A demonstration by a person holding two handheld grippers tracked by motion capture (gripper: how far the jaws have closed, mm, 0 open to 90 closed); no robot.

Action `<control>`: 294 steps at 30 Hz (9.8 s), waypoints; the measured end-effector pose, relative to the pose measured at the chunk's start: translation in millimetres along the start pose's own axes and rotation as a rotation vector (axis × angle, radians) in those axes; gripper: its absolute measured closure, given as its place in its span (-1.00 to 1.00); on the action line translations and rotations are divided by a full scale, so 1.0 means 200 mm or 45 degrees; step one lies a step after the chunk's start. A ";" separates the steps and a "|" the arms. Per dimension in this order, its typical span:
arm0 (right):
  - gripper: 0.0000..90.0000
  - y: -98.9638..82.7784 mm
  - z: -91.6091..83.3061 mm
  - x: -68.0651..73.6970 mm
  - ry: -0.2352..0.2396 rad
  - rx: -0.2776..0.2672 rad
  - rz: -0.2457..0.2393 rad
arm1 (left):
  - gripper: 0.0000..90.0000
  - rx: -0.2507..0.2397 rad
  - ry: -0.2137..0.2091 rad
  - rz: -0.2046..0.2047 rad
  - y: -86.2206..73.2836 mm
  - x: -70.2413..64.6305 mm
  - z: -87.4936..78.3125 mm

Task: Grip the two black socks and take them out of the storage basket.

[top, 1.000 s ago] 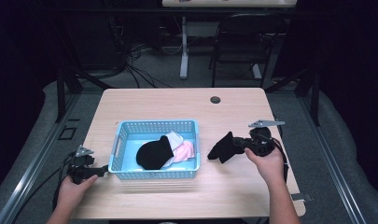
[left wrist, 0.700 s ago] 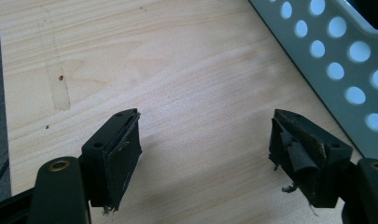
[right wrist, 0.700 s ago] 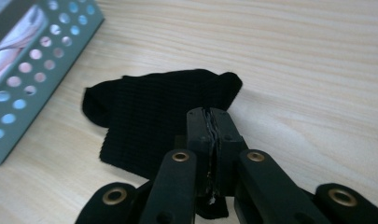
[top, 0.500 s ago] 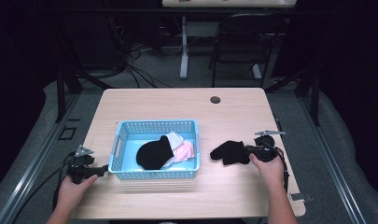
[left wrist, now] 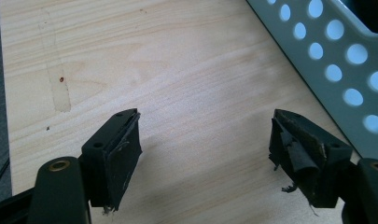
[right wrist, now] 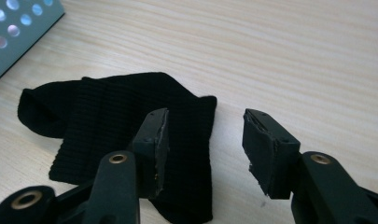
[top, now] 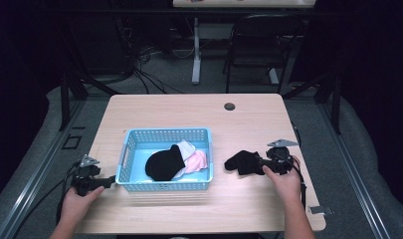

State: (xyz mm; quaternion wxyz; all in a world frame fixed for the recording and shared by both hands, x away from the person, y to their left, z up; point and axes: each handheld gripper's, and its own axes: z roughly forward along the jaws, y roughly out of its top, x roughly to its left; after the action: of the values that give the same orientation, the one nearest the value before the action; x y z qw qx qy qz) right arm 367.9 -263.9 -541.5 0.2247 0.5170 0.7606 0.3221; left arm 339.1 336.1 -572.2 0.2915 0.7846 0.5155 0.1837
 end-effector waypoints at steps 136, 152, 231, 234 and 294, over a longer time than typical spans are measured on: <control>0.92 0.70 -0.49 0.63 0.475 -0.278 -0.344 | -0.45 0.002 -0.004 0.002 0.00 0.00 0.00; 0.92 0.51 -0.57 0.41 0.346 -0.271 -0.244 | -0.45 0.007 0.000 0.004 0.00 -0.01 0.01; 0.12 0.03 -0.14 0.04 -0.032 -0.119 0.123 | -0.45 -0.002 0.015 -0.011 -0.01 0.01 0.00; 0.11 0.04 -0.16 0.08 -0.011 -0.131 0.098 | -0.45 -0.005 0.010 -0.008 0.00 0.01 0.00; 0.06 -0.03 0.00 0.46 0.186 -0.045 -0.186 | -0.45 -0.005 0.003 -0.001 0.01 0.00 0.01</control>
State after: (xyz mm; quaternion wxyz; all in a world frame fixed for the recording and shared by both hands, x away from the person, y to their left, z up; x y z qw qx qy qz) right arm 330.5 -180.0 -547.1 0.2005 0.4313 0.8049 0.3549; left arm 340.7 334.7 -572.6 0.2923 0.7836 0.5159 0.1856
